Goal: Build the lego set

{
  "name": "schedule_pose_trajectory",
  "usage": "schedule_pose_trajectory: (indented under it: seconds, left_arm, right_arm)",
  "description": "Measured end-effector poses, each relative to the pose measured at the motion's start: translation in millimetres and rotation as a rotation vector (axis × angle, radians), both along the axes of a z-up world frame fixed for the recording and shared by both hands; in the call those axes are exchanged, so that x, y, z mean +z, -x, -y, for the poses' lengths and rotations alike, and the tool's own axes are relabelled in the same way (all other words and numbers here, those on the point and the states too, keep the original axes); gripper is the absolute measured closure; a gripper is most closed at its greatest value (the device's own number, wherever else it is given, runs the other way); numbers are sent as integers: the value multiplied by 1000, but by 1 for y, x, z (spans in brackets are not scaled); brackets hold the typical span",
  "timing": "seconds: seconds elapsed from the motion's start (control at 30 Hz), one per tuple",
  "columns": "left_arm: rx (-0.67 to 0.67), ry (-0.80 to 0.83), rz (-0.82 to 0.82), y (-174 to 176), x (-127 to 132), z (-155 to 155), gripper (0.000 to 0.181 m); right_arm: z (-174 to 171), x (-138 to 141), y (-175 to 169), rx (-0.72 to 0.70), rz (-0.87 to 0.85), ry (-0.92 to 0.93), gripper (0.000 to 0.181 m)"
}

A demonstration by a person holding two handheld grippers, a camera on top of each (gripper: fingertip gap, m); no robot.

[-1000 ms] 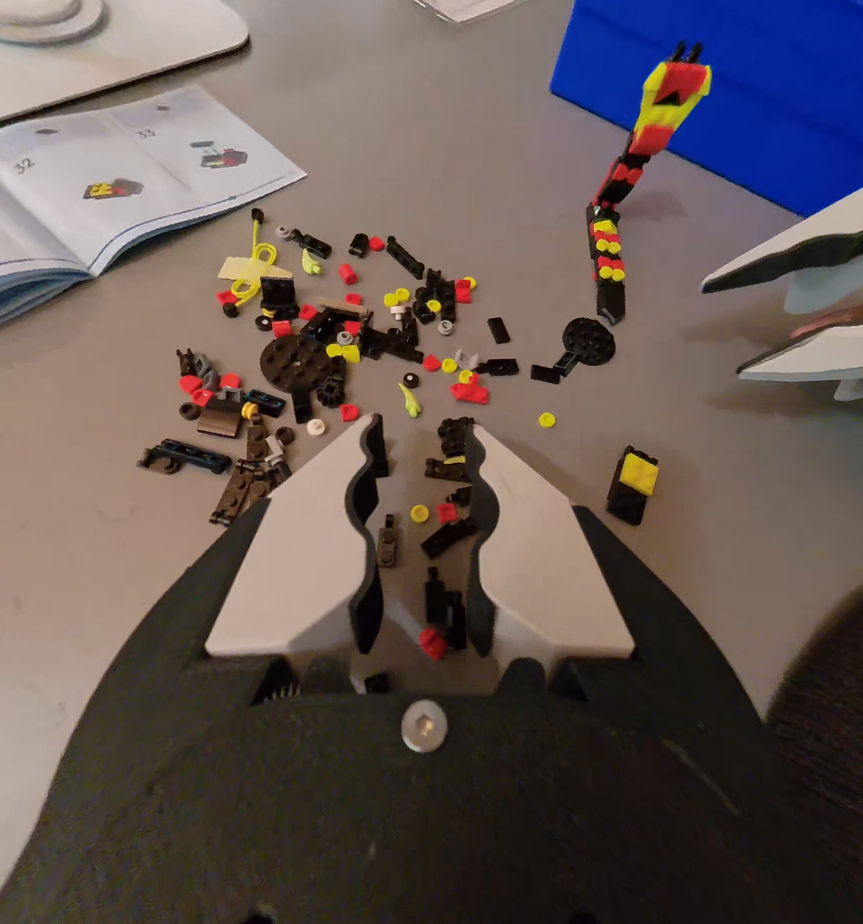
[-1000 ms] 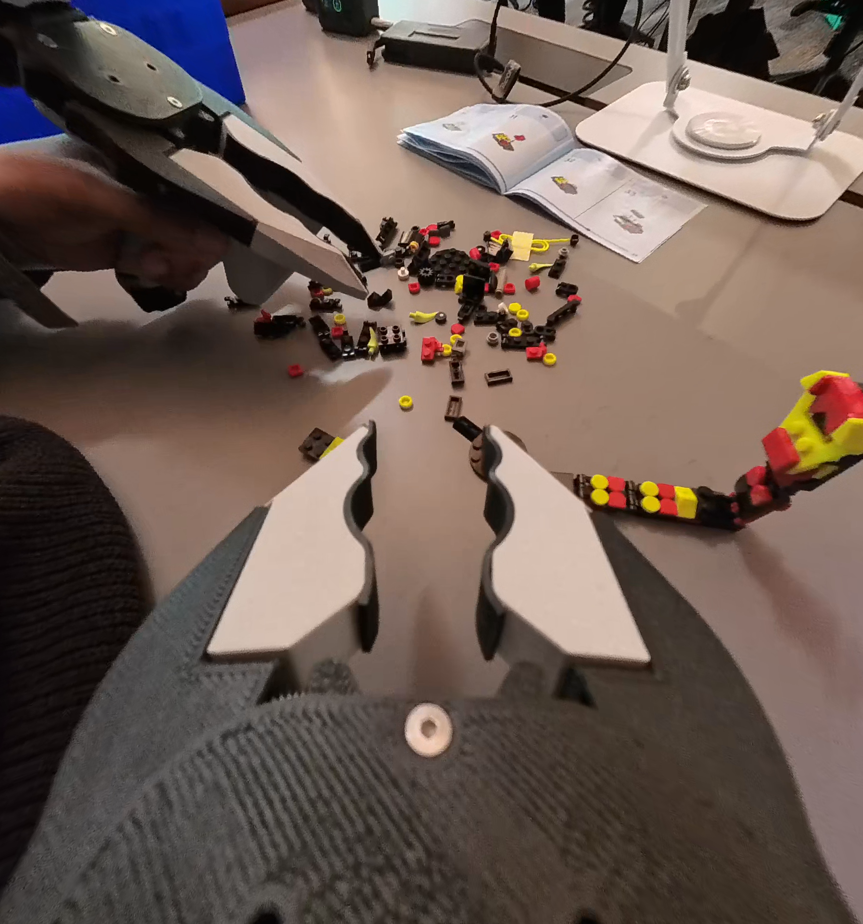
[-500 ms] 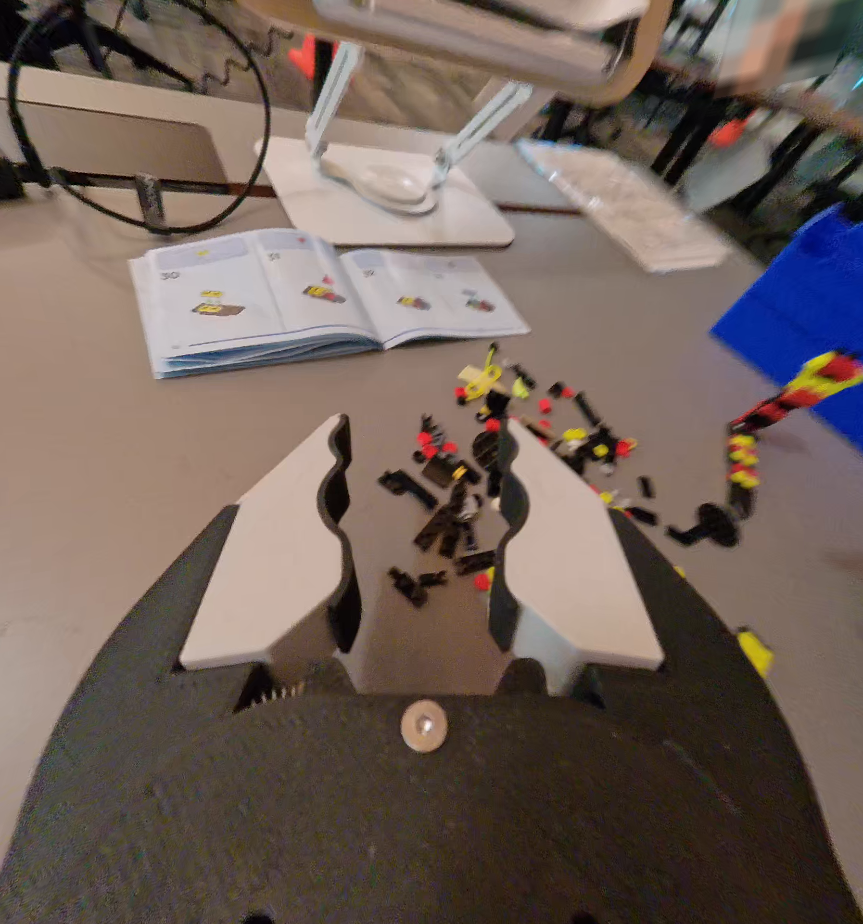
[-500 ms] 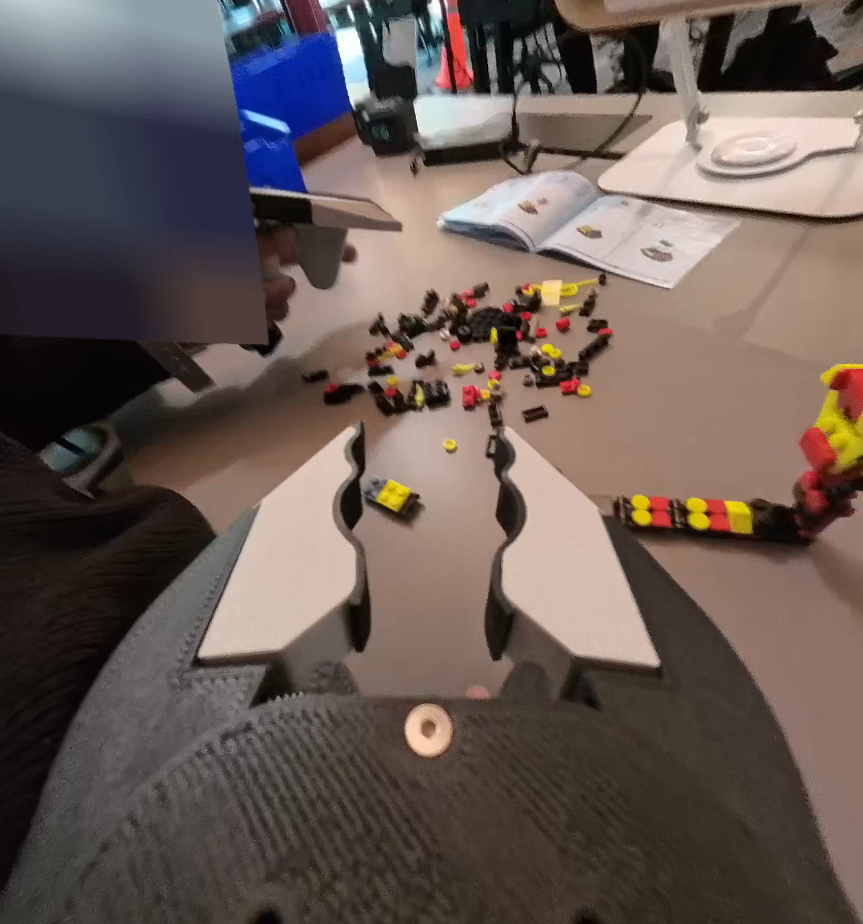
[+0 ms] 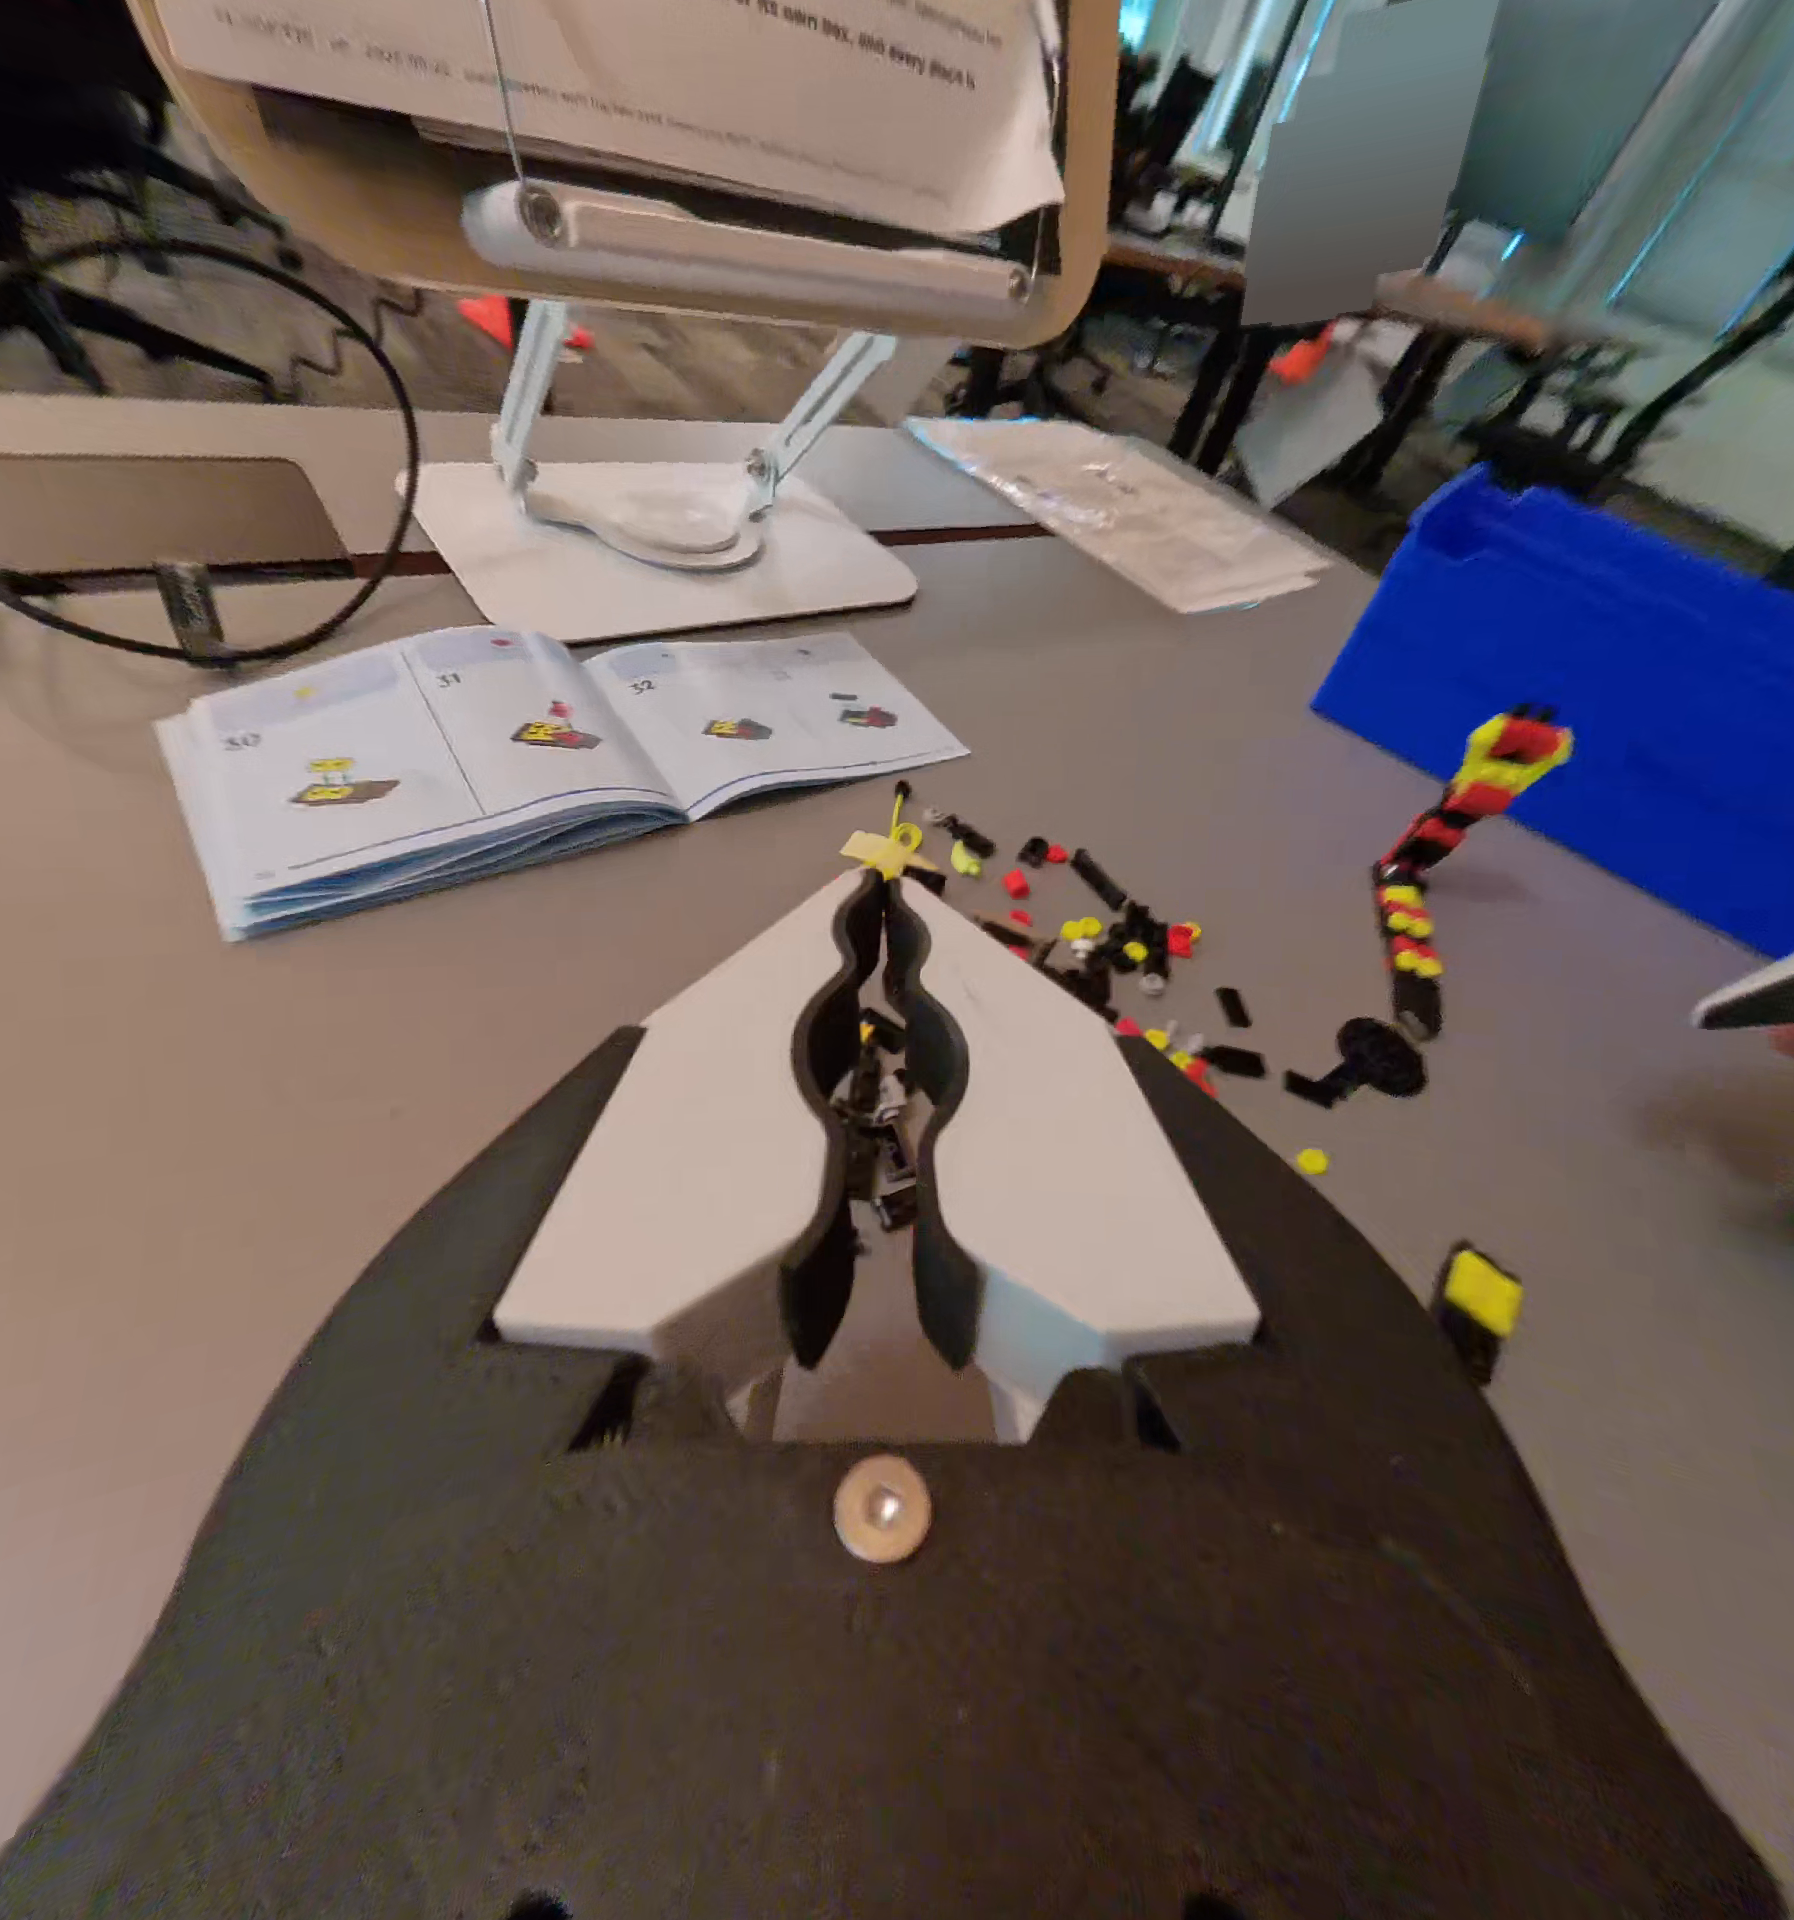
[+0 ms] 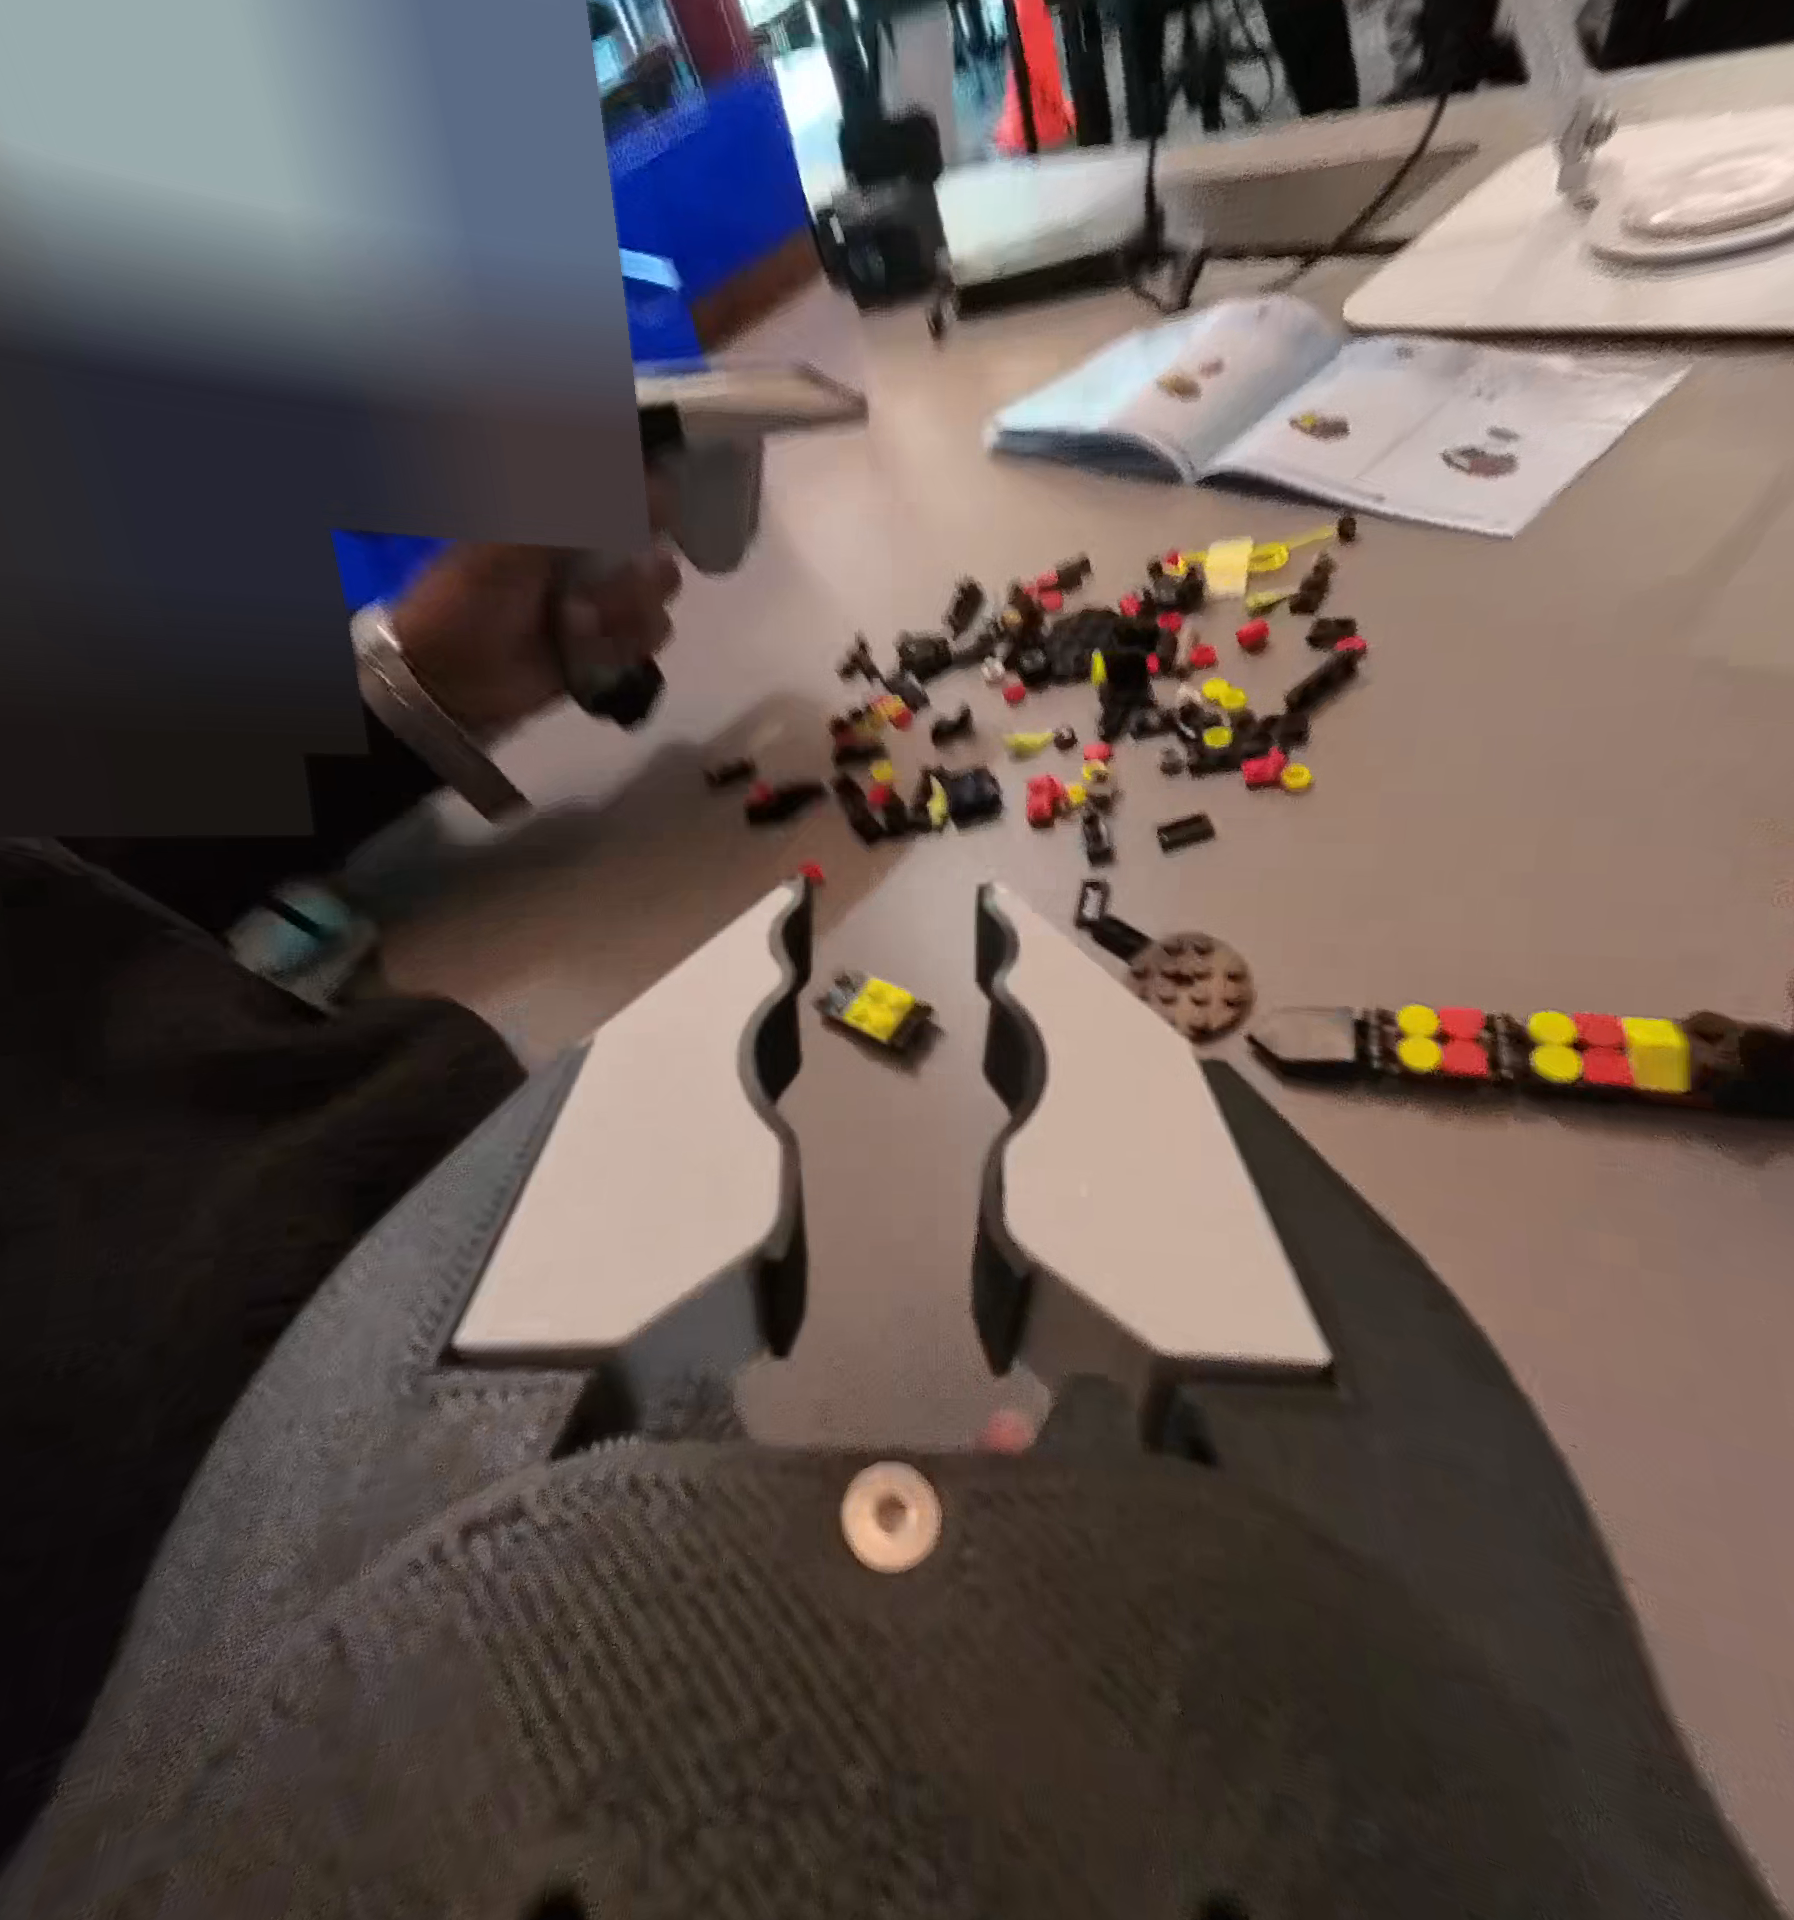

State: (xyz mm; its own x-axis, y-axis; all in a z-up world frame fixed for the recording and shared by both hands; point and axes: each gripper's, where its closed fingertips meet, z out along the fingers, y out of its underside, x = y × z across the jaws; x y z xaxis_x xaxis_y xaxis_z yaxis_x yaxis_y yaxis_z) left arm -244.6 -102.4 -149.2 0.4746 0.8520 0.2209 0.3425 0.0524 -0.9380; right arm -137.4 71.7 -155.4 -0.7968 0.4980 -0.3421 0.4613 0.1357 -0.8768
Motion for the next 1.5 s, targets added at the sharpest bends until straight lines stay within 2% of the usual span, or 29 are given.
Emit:
schedule_pose_trajectory:
  seconds: [0.13, 0.23, 0.37, 0.7, 1.23, 1.4, 1.5]
  left_arm:
    - [34, 112, -20, 0, -7, -2, 181]
    - [58, 119, -16, 1, -7, 0, 181]
    - [16, 75, 14, -3, -8, -8, 181]
    - [7, 110, -51, -11, -5, -17, 181]
    - [-32, 109, -27, -14, -13, -24, 177]
    - [-46, 129, -22, -15, -19, -31, 175]
    - [-71, 137, -29, -18, -19, -39, 175]
  right_arm:
    - [3, -22, -2, 10, -117, -250, 154]
    - [5, -28, -4, 25, -173, -334, 157]
    - [3, -34, 0, 16, -204, -388, 159]
    - [4, -36, 0, 27, -239, -417, 160]
    - [5, -40, -2, 44, -212, -415, 158]
    - [1, -33, 30, -76, -281, -445, 157]
    - [6, -34, 51, -102, -266, -450, 154]
